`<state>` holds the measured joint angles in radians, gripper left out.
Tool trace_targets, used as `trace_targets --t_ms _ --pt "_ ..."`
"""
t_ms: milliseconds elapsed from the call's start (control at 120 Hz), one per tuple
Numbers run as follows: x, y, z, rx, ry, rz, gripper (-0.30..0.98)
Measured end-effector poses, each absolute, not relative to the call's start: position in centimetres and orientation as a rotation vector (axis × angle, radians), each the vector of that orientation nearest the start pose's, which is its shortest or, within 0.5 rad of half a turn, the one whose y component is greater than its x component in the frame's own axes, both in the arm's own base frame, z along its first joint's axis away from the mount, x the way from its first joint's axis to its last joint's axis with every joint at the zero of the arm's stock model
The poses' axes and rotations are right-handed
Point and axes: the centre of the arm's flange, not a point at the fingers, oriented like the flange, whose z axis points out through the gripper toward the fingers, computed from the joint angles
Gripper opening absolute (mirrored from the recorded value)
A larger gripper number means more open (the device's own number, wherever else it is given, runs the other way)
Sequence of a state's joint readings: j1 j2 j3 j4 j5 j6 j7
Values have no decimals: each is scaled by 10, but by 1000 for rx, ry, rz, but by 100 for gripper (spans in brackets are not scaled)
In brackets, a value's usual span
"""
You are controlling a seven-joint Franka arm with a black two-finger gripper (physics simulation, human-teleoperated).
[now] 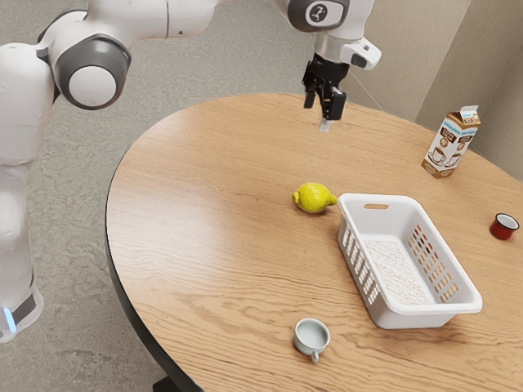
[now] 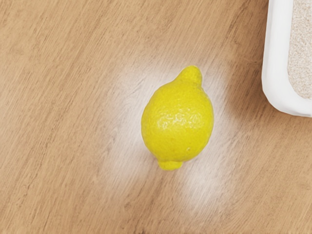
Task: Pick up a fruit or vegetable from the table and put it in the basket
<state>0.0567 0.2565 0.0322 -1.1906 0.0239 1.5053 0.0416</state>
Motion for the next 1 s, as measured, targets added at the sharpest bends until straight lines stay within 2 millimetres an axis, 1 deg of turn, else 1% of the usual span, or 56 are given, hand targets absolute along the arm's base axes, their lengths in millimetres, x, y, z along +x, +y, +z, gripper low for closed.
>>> trace_targets --t_ms 200,225,258,283,325,358,425,508,608,742,792,858,908,1000 --pt "622 54 645 -3110 -58 -80 69" --pt "621 59 645 -3112 -70 -82 68" --pt "619 66 649 -3117 -90 -91 69" --pt "615 69 656 -3121 -97 -109 69" --pt "610 66 666 -3127 -90 -136 69" --pt "609 63 668 -3131 -79 -141 69" --pt "614 60 658 -3138 -65 -118 69" --pt "619 60 648 -3142 -60 -91 69" --pt "617 62 638 -3144 -54 -55 69" --pt "616 62 613 -3137 -44 18 69" --pt "609 61 607 -3135 -39 44 69" --pt "586 59 612 -3130 -29 49 69" --pt "568 57 611 -3126 -18 51 69" --pt "549 57 610 -3120 -6 41 69"
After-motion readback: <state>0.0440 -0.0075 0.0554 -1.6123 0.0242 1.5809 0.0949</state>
